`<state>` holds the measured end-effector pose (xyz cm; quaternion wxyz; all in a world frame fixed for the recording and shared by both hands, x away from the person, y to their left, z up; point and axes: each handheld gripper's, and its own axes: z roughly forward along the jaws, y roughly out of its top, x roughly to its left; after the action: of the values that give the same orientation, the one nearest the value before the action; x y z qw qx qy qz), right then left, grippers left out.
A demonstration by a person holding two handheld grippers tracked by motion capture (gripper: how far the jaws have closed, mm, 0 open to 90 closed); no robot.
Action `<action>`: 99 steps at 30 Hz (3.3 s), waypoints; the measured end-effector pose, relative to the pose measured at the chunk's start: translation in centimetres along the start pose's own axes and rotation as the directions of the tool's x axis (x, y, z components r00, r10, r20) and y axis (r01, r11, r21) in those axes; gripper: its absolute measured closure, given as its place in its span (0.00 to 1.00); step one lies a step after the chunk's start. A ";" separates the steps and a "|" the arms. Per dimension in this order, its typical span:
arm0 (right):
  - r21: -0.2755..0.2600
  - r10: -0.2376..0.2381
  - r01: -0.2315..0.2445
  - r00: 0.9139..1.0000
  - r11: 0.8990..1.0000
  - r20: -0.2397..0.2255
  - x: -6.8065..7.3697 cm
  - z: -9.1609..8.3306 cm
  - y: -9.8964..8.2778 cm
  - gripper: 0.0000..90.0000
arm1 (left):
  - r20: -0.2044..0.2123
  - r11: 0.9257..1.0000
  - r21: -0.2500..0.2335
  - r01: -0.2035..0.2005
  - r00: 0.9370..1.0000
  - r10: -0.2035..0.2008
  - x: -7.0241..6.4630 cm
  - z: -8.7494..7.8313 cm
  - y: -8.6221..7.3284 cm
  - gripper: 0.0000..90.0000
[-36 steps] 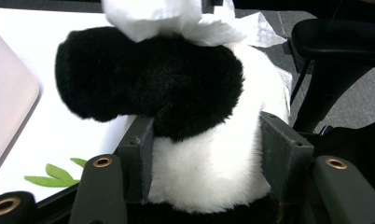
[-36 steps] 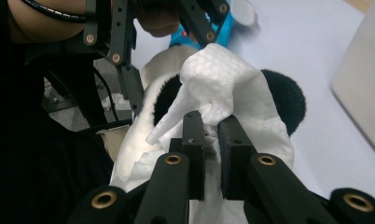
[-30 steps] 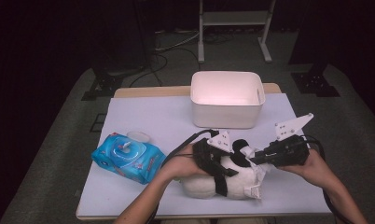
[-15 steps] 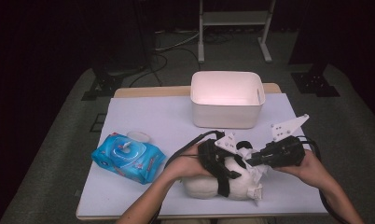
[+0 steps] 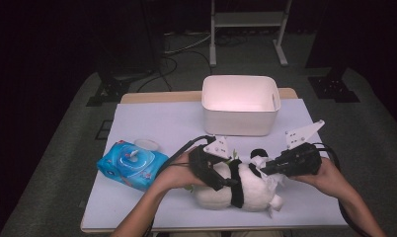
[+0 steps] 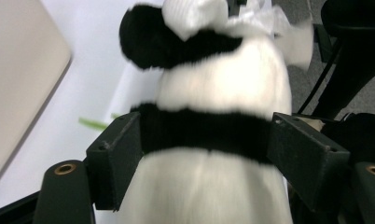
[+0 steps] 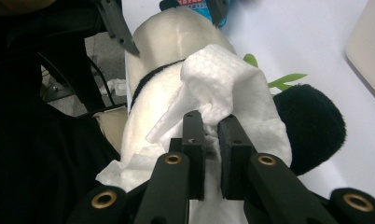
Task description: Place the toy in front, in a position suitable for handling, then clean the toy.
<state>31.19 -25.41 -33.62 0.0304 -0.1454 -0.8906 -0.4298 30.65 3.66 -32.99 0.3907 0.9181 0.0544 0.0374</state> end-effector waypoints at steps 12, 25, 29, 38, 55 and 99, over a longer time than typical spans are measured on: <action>-0.005 0.018 -0.018 1.000 1.000 -0.017 -0.6 0.0 -0.4 0.91 | -0.013 0.999 -0.008 0.044 0.999 -0.044 0.2 -1.6 -2.3 0.24; -0.007 0.015 -0.015 1.000 1.000 -0.016 -0.6 -0.1 -0.6 0.91 | -0.010 0.999 -0.006 0.044 0.999 -0.044 -0.1 -1.3 -2.5 0.21; -0.011 0.016 -0.016 1.000 1.000 -0.021 -0.6 -0.1 -0.6 0.91 | -0.007 0.998 -0.004 0.059 0.998 -0.060 0.1 -1.3 -3.2 0.21; 0.013 0.009 -0.009 1.000 1.000 -0.014 -0.4 0.0 -0.1 0.91 | 0.014 0.997 -0.009 0.074 0.997 -0.074 -0.1 -0.6 -4.0 0.33; 0.022 -0.010 0.009 0.999 1.000 0.049 -1.4 -0.3 1.4 0.90 | 0.009 1.000 -0.003 0.027 1.000 -0.027 -0.5 -0.6 -3.7 0.39; 0.014 0.008 -0.008 1.000 1.000 0.010 0.2 -1.2 -1.3 0.90 | 0.030 0.994 -0.085 0.067 0.997 -0.064 -0.5 -0.4 -2.8 0.20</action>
<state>30.56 -27.01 -33.80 0.0286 -0.1507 -0.8932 -0.4227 29.89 5.79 -34.73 0.4317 0.8986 0.0774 0.0142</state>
